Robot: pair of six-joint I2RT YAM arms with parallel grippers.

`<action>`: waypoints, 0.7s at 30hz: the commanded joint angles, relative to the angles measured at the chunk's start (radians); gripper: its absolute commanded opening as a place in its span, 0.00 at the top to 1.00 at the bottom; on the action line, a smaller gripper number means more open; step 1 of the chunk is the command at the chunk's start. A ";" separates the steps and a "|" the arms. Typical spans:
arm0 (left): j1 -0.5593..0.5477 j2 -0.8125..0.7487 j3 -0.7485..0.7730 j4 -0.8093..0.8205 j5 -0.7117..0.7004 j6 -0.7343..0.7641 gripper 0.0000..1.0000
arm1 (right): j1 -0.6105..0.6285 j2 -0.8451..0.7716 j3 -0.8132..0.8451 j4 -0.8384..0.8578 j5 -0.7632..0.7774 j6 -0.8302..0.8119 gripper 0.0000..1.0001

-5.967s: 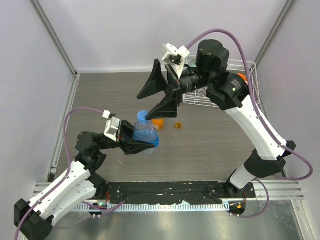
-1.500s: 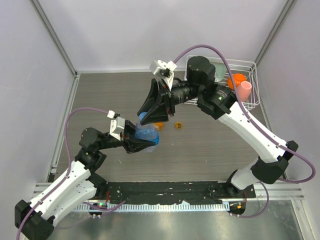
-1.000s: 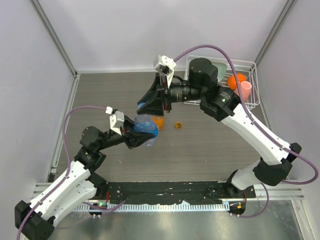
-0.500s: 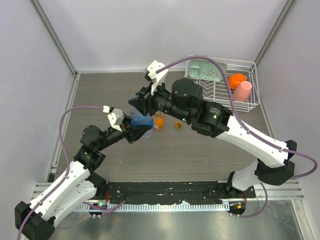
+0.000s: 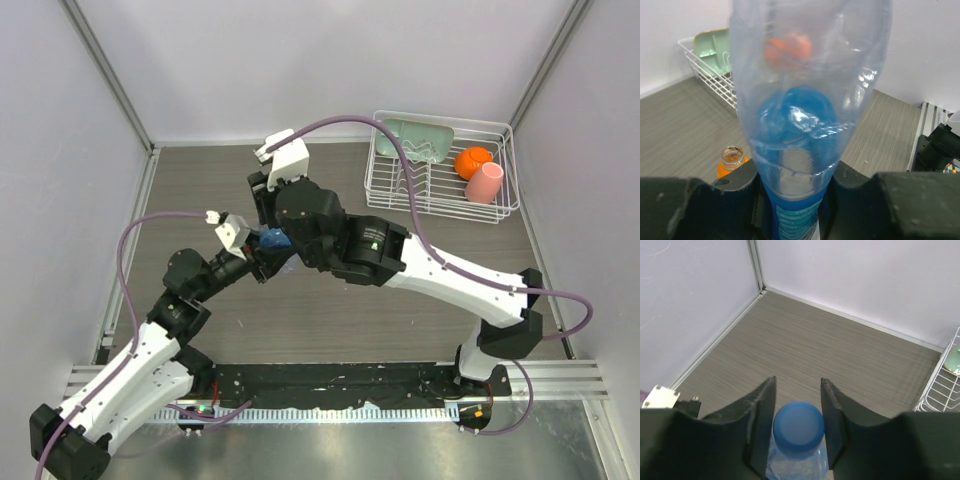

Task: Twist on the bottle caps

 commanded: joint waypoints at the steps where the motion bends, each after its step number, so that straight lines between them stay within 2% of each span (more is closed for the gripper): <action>1: 0.002 -0.033 0.024 0.098 -0.034 0.056 1.00 | 0.007 0.067 0.144 -0.125 0.030 0.021 0.47; 2: 0.002 -0.033 0.021 0.096 -0.034 0.056 1.00 | 0.007 0.061 0.179 -0.127 0.000 0.018 0.41; 3: 0.002 -0.033 0.019 0.093 -0.034 0.056 1.00 | 0.007 0.049 0.190 -0.127 -0.033 0.007 0.31; 4: 0.000 -0.033 0.022 0.076 -0.034 0.055 1.00 | 0.009 0.015 0.202 -0.127 -0.071 0.004 0.29; 7: 0.002 -0.031 0.037 0.027 -0.045 0.029 1.00 | -0.045 -0.084 0.221 -0.136 -0.407 0.021 0.20; 8: 0.002 -0.031 0.041 0.021 -0.045 0.022 1.00 | -0.082 -0.111 0.196 -0.131 -0.606 0.041 0.18; 9: 0.002 -0.033 0.039 0.021 -0.041 0.015 0.99 | -0.168 -0.140 0.182 -0.128 -0.727 0.074 0.15; 11: 0.002 -0.036 0.036 0.027 -0.024 0.006 0.98 | -0.230 -0.209 0.133 -0.116 -0.885 0.075 0.13; 12: 0.003 -0.036 0.036 0.029 -0.010 -0.014 0.96 | -0.290 -0.227 0.116 -0.119 -1.036 0.066 0.12; 15: 0.003 -0.031 0.039 0.042 0.114 -0.040 0.94 | -0.375 -0.255 0.075 -0.124 -1.227 0.043 0.12; 18: 0.005 -0.027 0.037 0.078 0.323 -0.062 0.90 | -0.435 -0.231 0.069 -0.137 -1.385 0.035 0.14; 19: 0.005 -0.024 0.037 0.101 0.381 -0.074 0.88 | -0.467 -0.220 0.069 -0.142 -1.503 0.038 0.14; 21: 0.005 -0.016 0.042 0.113 0.519 -0.080 0.86 | -0.487 -0.191 0.075 -0.139 -1.606 0.042 0.17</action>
